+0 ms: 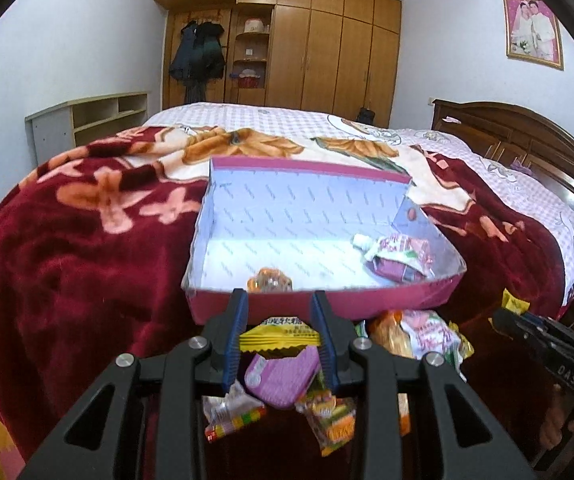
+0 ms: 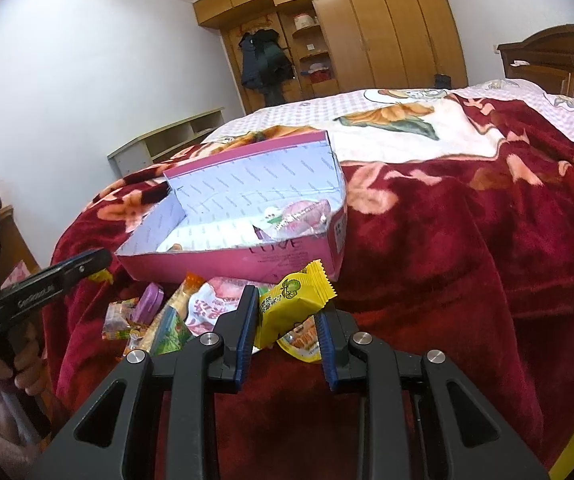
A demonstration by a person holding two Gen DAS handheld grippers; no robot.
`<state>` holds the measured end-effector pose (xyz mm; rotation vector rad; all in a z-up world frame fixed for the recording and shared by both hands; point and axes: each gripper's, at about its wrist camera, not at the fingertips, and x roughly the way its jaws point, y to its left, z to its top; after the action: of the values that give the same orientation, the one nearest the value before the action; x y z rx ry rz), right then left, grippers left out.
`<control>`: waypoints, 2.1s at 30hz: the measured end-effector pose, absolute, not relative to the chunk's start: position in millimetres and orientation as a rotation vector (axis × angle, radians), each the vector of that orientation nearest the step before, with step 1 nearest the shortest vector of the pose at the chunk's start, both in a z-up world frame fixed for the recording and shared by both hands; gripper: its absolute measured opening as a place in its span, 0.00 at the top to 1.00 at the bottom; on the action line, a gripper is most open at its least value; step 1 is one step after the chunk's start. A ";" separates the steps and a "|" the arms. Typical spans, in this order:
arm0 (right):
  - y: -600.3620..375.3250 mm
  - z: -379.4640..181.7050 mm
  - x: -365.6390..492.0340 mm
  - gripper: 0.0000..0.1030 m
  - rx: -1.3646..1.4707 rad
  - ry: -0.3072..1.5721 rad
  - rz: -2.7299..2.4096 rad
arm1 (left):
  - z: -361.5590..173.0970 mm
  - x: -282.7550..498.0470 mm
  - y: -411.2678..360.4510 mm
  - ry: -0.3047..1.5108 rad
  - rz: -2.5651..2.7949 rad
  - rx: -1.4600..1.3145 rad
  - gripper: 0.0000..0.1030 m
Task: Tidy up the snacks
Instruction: 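Carry the yellow packet into the box and open the left tool while the right tool lifts its candy, then carry the yellow candy bar over the box and release it with the right tool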
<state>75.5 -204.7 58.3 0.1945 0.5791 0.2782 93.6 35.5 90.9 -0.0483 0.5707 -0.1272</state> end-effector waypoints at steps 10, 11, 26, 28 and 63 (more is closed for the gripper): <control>-200.4 67.4 79.4 0.72 0.176 0.568 0.280 | 101.9 124.5 31.3 0.556 -0.140 -0.049 0.67; -200.3 67.5 79.5 0.72 0.177 0.567 0.280 | 102.2 128.5 30.7 0.557 -0.140 -0.050 0.67; -203.4 68.2 92.2 0.72 0.173 0.566 0.272 | 80.6 193.3 18.8 0.559 -0.088 0.009 0.67; -203.8 66.6 94.4 0.72 0.173 0.571 0.272 | 75.8 198.9 17.2 0.568 -0.084 0.013 0.67; -169.1 86.6 182.5 0.72 0.060 0.613 0.328 | 43.7 218.6 28.4 0.624 0.008 -0.015 0.34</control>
<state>182.5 -169.1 86.6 0.0596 0.6128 0.3282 218.6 28.4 43.7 -0.0149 0.6242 0.0082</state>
